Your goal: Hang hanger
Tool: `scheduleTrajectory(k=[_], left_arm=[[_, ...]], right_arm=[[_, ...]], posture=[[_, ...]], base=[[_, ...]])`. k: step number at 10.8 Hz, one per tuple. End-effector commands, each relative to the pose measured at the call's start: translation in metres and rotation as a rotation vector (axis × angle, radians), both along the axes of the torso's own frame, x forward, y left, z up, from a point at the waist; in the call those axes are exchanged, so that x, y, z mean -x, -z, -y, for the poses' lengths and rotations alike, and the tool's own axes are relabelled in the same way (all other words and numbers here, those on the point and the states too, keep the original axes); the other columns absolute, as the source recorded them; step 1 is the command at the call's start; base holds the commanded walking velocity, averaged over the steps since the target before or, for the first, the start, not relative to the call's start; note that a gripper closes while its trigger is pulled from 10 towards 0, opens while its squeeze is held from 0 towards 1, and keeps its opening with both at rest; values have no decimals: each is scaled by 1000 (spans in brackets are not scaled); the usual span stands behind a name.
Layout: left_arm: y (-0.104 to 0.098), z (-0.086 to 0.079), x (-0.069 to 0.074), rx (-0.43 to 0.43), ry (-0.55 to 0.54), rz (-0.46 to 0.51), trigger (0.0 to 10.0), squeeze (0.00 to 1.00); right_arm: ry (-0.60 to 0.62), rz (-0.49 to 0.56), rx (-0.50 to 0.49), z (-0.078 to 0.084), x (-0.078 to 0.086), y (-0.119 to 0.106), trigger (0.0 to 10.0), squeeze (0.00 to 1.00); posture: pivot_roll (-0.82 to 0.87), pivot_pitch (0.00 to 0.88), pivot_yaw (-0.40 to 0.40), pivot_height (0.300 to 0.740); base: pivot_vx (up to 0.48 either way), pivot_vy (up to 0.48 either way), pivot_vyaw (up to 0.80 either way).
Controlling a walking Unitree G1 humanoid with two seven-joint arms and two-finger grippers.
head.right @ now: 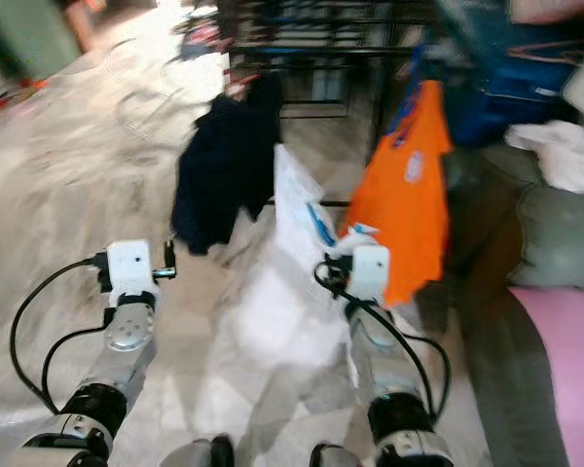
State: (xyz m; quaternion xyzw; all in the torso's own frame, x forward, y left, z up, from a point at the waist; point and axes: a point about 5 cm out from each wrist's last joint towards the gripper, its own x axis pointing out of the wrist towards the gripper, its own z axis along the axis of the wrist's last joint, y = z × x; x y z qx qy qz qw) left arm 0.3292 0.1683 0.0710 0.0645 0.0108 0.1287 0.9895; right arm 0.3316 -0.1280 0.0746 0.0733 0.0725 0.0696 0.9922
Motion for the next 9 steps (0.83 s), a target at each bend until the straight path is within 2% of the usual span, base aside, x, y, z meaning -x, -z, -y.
scheduleTrajectory(k=[1, 2, 4, 9], left_arm=[[5, -2, 3, 10, -16, -26, 10000, 0], [4, -1, 2, 12, -15, -20, 10000, 0], [2, -3, 1, 12, -9, -15, 10000, 0], [-2, 0, -2, 21, 23, -1, 10000, 0]], right_arm=[[-2, 61, -9, -2, -6, -14, 10000, 0], [9, 58, -5, -1, -7, -12, 10000, 0], [112, 36, -24, 11, -8, -9, 10000, 0], [145, 40, -34, 15, -17, -17, 10000, 0]], posture=[[-110, 162, 30, 740], [-110, 163, 31, 740], [-110, 170, 30, 740], [-105, 180, 46, 740]], base=[[0, 0, 0], [0, 0, 0], [0, 0, 0], [436, 0, 0]])
